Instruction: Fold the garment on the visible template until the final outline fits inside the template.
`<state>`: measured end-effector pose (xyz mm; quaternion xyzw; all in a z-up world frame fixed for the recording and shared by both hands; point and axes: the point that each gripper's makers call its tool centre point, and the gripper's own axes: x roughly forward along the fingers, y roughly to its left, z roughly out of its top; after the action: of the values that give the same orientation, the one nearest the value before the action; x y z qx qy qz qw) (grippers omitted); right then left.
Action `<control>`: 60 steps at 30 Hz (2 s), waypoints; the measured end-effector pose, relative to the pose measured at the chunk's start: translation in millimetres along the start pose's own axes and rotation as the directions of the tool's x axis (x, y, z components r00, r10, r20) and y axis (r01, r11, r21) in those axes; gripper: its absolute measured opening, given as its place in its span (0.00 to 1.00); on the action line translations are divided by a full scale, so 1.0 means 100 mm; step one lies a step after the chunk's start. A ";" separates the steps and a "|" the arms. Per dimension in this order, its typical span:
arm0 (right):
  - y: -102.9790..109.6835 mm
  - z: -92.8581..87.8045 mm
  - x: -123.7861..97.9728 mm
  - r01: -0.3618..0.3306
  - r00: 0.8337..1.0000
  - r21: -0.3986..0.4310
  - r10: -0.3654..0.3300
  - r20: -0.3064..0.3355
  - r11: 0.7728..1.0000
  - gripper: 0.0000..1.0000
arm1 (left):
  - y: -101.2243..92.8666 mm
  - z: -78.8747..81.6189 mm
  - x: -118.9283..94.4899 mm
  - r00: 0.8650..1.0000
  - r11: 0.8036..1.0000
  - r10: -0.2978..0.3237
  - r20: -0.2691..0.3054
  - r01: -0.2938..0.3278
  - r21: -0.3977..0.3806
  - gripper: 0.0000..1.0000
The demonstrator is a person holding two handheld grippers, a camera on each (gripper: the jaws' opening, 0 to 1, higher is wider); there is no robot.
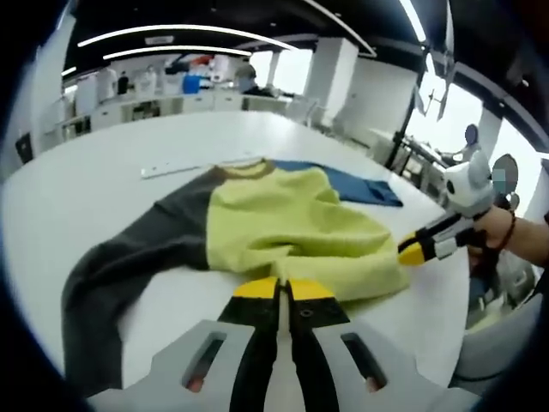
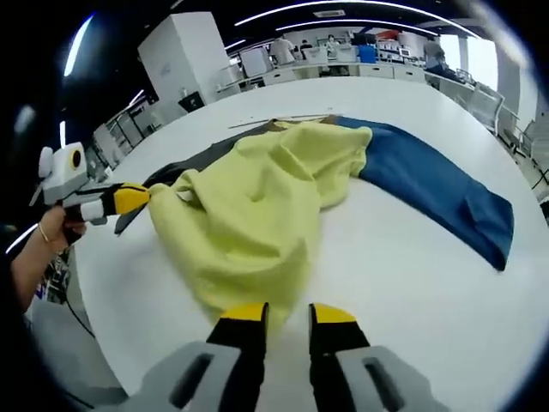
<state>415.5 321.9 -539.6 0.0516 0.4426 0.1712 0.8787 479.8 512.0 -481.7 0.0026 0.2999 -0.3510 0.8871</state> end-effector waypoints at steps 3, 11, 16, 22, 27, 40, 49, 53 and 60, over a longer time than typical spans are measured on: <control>0.03 0.00 0.02 -0.011 1.000 -0.013 0.011 0.002 1.000 0.06 | -0.01 0.00 0.01 1.000 1.000 0.002 0.001 -0.002 0.002 0.00; 0.04 0.05 0.02 -0.024 1.000 0.021 0.024 0.010 0.999 0.00 | 0.01 0.00 0.00 1.000 1.000 0.015 0.002 -0.015 0.027 0.00; 0.17 0.31 -0.10 -0.050 0.996 -0.024 0.051 0.066 0.998 0.00 | 0.06 0.03 -0.03 0.999 0.999 0.033 0.012 -0.033 0.033 0.00; 0.37 0.81 -0.25 -0.087 0.985 -0.094 0.100 0.141 0.992 0.00 | 0.13 0.08 -0.07 0.998 0.998 0.051 0.024 -0.052 0.028 0.00; 0.60 1.17 -0.25 -0.135 0.972 -0.125 0.155 0.174 0.983 0.00 | 0.17 0.09 -0.12 0.997 0.997 0.067 0.034 -0.068 0.027 0.00; 1.08 1.74 0.11 -0.228 0.948 -0.176 0.259 0.182 0.958 0.00 | 0.33 0.08 -0.20 0.993 0.992 0.114 0.042 -0.116 0.046 0.00; 1.21 1.88 0.60 -0.228 0.959 -0.167 0.251 0.134 0.959 0.00 | 0.44 0.05 -0.21 0.991 0.991 0.130 0.041 -0.131 0.026 0.00; 1.20 1.81 0.78 -0.220 0.967 -0.161 0.237 0.098 0.962 0.00 | 0.51 0.03 -0.19 0.990 0.990 0.137 0.036 -0.138 0.028 0.00; 1.13 1.68 1.01 -0.187 0.980 -0.176 0.195 0.030 0.967 0.00 | 0.53 -0.04 -0.17 0.991 0.990 0.134 0.021 -0.134 0.034 0.00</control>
<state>576.1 473.0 -488.0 0.0219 0.3984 0.2912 0.8695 500.7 563.4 -486.1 0.0354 0.2846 -0.2958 0.9112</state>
